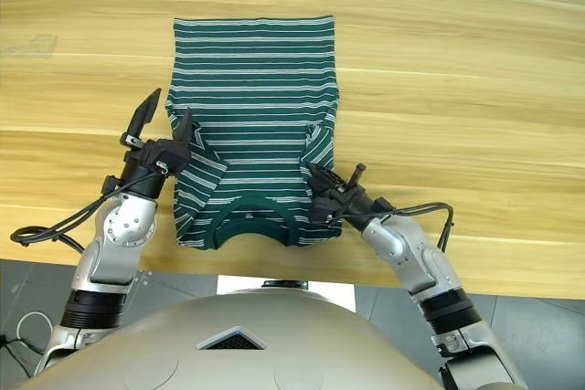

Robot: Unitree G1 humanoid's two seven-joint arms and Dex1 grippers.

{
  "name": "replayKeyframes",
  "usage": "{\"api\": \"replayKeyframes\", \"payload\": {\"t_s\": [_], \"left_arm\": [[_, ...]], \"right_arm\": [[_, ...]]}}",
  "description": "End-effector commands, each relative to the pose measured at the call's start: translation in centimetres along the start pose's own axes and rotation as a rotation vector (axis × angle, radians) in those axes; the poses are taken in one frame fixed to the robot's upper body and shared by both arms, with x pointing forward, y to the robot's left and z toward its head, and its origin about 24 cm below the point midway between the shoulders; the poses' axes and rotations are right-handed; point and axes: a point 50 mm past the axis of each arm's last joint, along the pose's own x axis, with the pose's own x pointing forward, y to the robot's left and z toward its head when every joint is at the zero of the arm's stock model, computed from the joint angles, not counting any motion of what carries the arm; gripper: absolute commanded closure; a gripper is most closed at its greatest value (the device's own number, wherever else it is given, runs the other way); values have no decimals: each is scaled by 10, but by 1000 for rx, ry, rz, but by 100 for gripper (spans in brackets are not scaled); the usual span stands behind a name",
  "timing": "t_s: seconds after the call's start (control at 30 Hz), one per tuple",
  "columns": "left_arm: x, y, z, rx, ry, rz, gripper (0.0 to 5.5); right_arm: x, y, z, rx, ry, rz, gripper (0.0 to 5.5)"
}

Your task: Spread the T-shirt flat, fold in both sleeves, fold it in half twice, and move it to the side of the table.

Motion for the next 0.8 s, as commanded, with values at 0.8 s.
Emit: {"api": "replayKeyframes", "payload": {"t_s": [0.8], "left_arm": [[-77,34,-63,311,56,-476,294]], "right_arm": [[-80,-40,-49,-63,185,-110,246]]}}
